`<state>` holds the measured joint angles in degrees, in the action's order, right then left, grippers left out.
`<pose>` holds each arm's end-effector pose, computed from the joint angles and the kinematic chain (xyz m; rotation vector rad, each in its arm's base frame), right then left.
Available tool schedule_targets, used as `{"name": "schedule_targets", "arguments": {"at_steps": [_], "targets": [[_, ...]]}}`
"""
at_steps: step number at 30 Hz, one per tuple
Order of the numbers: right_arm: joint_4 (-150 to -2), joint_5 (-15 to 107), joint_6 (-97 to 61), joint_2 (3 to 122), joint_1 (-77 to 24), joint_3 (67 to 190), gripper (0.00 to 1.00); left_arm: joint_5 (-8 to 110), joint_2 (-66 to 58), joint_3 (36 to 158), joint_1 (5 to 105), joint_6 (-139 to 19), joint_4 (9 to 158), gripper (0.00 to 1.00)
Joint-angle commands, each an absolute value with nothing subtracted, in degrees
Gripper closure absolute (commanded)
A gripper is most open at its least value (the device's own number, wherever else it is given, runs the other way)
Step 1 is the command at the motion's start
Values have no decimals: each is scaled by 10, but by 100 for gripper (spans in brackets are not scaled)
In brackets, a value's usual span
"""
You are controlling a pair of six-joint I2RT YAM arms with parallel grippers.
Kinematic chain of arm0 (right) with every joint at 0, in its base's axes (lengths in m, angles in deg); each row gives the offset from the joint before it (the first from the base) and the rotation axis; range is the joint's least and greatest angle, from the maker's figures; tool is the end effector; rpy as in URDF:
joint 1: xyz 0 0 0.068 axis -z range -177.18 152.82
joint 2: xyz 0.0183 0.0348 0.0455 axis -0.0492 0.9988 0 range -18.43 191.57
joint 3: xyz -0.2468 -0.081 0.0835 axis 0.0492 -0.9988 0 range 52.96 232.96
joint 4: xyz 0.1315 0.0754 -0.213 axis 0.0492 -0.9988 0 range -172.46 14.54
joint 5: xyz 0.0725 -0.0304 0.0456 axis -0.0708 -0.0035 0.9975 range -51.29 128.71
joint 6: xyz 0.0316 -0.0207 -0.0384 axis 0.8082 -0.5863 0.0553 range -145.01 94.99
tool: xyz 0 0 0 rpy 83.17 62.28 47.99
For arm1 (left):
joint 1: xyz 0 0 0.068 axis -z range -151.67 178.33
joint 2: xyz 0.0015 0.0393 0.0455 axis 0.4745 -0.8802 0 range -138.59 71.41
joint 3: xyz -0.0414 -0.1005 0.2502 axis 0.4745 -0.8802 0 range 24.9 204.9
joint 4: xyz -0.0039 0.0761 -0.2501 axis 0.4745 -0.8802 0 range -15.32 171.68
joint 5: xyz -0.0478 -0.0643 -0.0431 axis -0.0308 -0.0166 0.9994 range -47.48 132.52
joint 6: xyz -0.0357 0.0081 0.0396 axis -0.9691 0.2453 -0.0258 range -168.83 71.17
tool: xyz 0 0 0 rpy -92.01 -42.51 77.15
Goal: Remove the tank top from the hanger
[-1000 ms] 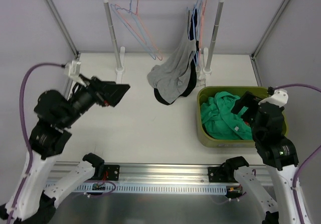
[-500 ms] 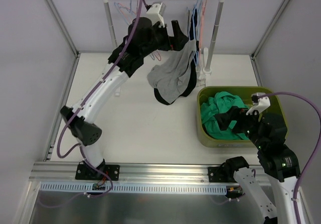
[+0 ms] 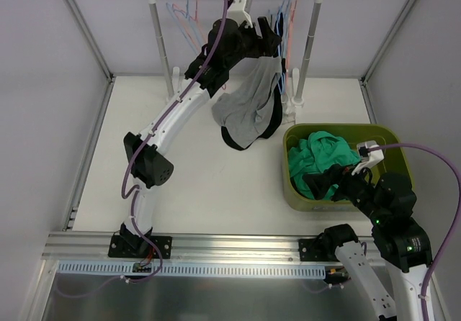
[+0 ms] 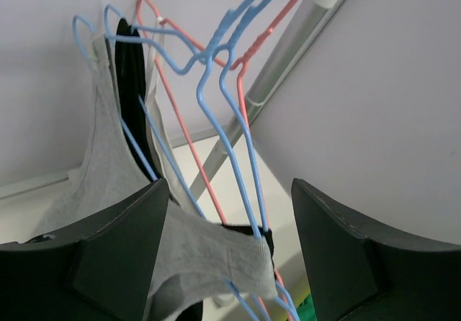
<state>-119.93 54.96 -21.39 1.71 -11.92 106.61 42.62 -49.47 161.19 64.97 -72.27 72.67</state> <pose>0.0452 0.0222 0.3691 -0.3784 1.7387 0.4816 0.3889 -0.2893 0.4752 0.1759 1.5071 -0.8507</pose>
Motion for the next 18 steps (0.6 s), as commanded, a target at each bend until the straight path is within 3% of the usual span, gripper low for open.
{"name": "schedule_targets", "arguments": {"at_steps": [1, 8, 11, 15, 18], "targets": [[-1190, 582, -220, 10, -117, 1063, 10, 480, -515, 1613, 632, -762, 840, 30], [-1190, 600, -221, 5, -117, 1059, 10, 486, -553, 1613, 625, -798, 874, 41], [-1190, 602, -224, 5, -117, 1059, 11, 485, -564, 1613, 624, -800, 879, 53], [-1190, 602, -225, 4, -117, 1056, 11, 501, -573, 1614, 623, -803, 892, 55], [-1189, 603, -226, 7, -117, 1053, 11, 504, -577, 1613, 623, -806, 898, 63]]}}
